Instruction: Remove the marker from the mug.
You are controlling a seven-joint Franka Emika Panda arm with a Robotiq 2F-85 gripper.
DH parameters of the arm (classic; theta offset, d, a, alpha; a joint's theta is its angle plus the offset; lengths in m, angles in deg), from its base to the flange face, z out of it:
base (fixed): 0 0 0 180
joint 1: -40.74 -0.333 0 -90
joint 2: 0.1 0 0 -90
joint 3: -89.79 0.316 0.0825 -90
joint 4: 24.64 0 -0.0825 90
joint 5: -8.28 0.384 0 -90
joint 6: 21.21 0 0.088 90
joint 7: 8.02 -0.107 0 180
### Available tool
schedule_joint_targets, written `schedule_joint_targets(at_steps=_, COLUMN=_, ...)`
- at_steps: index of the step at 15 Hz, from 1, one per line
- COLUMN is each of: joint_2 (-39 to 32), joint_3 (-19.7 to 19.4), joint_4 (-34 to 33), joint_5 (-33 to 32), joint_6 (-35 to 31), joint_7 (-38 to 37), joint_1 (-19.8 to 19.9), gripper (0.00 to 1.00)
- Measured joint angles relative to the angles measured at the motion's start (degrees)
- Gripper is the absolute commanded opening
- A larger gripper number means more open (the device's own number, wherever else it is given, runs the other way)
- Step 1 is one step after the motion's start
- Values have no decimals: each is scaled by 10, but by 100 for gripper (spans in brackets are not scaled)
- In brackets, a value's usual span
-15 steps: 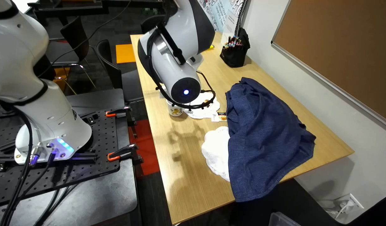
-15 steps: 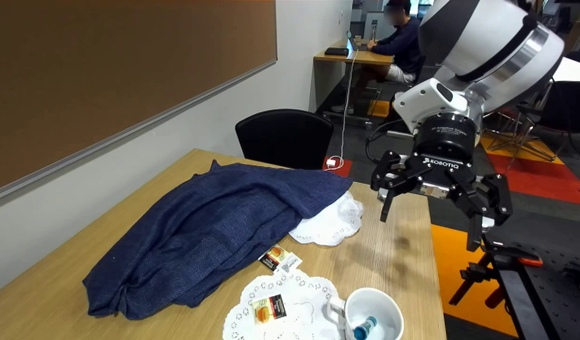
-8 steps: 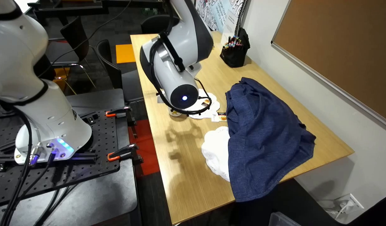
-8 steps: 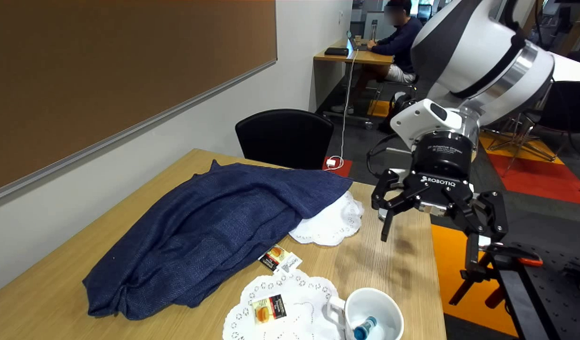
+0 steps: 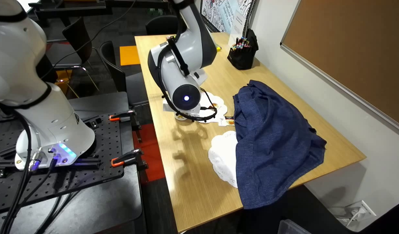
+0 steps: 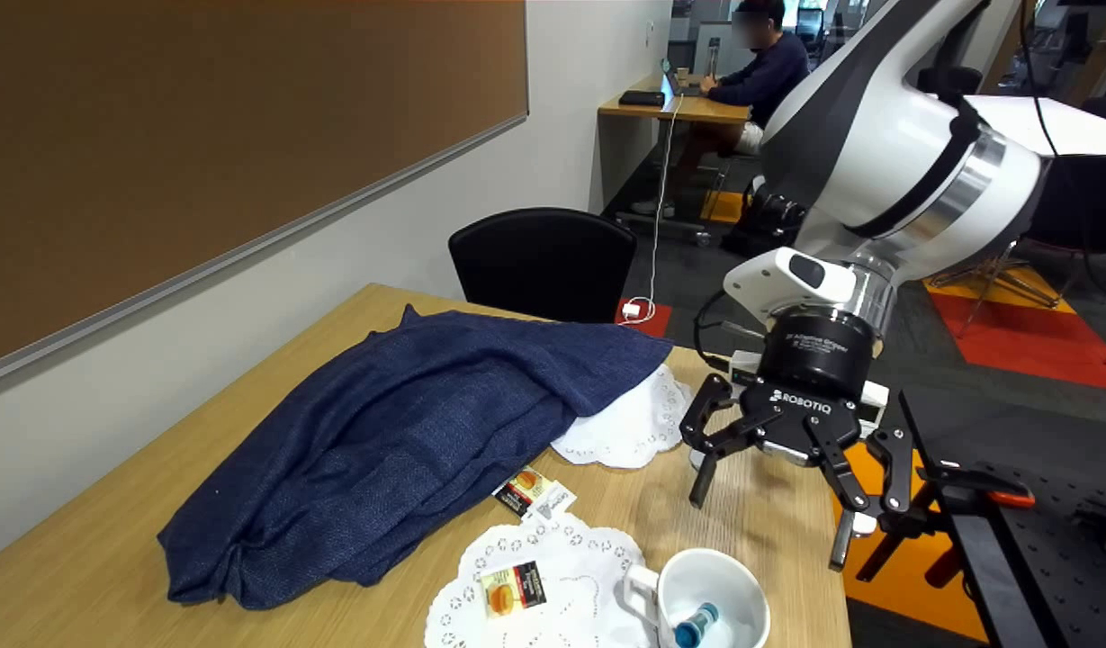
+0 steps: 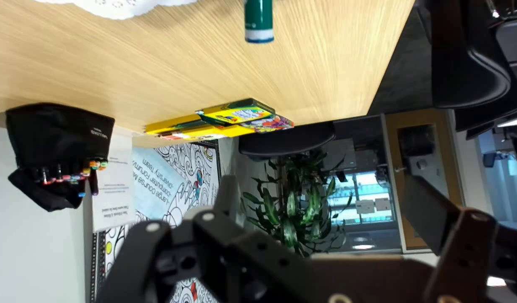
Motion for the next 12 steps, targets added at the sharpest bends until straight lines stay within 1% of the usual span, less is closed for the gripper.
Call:
schedule_joint_targets(at_steps=4, joint_2=-26, joint_3=4, joint_4=-18, joint_5=24, joint_6=-54, joint_7=0, joint_1=-21, gripper=100)
schedule_joint_targets(at_steps=7, joint_2=-48, joint_3=7, joint_4=-33, joint_5=31, joint_6=-80, joint_7=0, joint_1=-31, gripper=100)
schedule_joint_targets(at_steps=8, joint_2=-56, joint_3=9, joint_4=-37, joint_5=32, joint_6=-87, joint_7=0, joint_1=-34, gripper=96)
schedule_joint_targets(at_steps=9, joint_2=-64, joint_3=10, joint_4=-41, joint_5=32, joint_6=-92, joint_7=0, joint_1=-36, gripper=87)
schedule_joint_targets(at_steps=10, joint_2=-72, joint_3=11, joint_4=-45, joint_5=32, joint_6=-97, joint_7=0, joint_1=-39, gripper=82)
schedule_joint_targets(at_steps=12, joint_2=-87, joint_3=14, joint_4=-51, joint_5=33, joint_6=-102, joint_7=0, joint_1=-41, gripper=63)
